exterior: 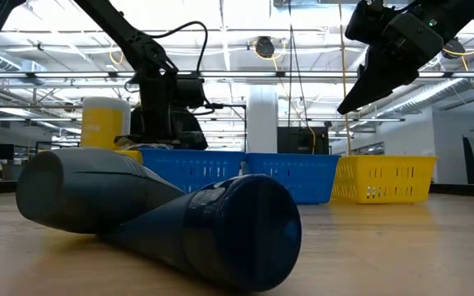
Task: Pick & Place Travel size toiletries
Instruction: Put the toothpaste into the right yellow bin
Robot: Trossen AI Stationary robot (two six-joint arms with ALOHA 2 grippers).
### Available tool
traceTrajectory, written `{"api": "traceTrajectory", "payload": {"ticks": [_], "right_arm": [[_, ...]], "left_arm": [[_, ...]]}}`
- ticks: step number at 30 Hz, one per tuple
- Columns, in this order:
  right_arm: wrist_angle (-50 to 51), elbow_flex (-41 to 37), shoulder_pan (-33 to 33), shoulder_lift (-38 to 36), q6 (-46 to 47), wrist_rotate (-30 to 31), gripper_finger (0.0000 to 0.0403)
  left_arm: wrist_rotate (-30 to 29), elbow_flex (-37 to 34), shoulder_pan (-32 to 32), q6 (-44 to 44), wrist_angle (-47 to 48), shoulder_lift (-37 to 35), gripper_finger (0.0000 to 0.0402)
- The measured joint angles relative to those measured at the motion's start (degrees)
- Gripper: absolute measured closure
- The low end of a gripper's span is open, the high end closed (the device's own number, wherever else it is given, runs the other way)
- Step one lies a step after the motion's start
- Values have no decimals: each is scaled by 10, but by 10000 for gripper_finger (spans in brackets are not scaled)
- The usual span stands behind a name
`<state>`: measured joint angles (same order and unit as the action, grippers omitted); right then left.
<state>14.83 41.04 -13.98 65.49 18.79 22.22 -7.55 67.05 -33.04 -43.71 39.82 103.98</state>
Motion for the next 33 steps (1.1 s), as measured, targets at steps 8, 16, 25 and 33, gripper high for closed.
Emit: {"api": "traceTrajectory", "payload": {"ticks": [8,16,25,33], "right_arm": [[0,0,0,0,0,0,287],[0,0,0,0,0,0,287],[0,0,0,0,0,0,287],[0,0,0,0,-2,0,287]], "left_arm": [[0,0,2,-5,-4,21,167],[21,1,-4,1,-14,50,167],[30,0,-11,11,-32,50,229],[22,0,-13,34,-39,50,351]]}}
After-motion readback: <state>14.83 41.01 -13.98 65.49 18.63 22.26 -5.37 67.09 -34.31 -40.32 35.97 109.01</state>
